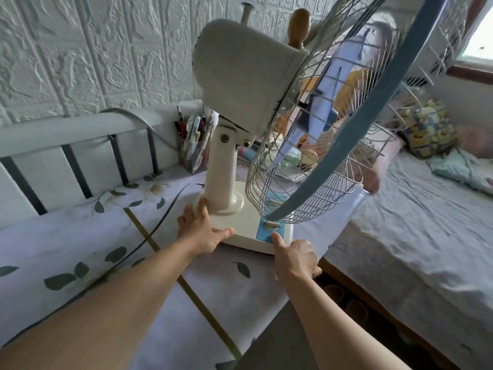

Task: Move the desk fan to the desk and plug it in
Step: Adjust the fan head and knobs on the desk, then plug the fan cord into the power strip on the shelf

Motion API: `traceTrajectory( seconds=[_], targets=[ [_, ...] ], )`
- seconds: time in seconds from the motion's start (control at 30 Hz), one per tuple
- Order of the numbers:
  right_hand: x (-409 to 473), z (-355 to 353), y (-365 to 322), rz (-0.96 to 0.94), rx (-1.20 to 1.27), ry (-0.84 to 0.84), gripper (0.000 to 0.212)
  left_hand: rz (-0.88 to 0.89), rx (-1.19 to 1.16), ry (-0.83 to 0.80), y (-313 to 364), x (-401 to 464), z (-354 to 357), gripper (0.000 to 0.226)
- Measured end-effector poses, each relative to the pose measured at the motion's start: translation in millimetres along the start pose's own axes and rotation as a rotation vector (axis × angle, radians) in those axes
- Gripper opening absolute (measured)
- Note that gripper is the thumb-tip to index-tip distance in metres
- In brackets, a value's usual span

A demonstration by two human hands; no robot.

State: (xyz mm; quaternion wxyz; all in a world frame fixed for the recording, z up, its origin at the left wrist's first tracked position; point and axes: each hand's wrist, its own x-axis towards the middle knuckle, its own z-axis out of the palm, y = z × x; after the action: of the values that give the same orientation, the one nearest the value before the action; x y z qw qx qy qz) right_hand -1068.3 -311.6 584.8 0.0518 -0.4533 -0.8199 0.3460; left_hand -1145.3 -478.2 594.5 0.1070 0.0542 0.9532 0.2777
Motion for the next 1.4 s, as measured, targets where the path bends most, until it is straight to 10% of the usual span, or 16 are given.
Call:
traceTrajectory(
  seconds=[0.6, 0.87, 1.07, 1.4],
  targets=[
    [-33, -15, -2, -0.070, -0.067, -0.046, 0.059, -0.063, -0.069, -0.093, 2, -28, -9, 0.107],
    [-106, -17, -37, -0.167, 0.086, -0.277, 0.065, -0.153, -0.043, 0.081, -21, -46, -68, 0.085],
    [-120, -1, -60, -0.198, 0.153, -0.321, 0.074, -0.290, -0.090, -0.109, -45, -24, -76, 0.064],
    [-157, 3, -93, -0.300, -0.047, -0.449, 0.043, -0.275, -0.373, -0.067, -75, -80, -121, 0.029]
  ],
)
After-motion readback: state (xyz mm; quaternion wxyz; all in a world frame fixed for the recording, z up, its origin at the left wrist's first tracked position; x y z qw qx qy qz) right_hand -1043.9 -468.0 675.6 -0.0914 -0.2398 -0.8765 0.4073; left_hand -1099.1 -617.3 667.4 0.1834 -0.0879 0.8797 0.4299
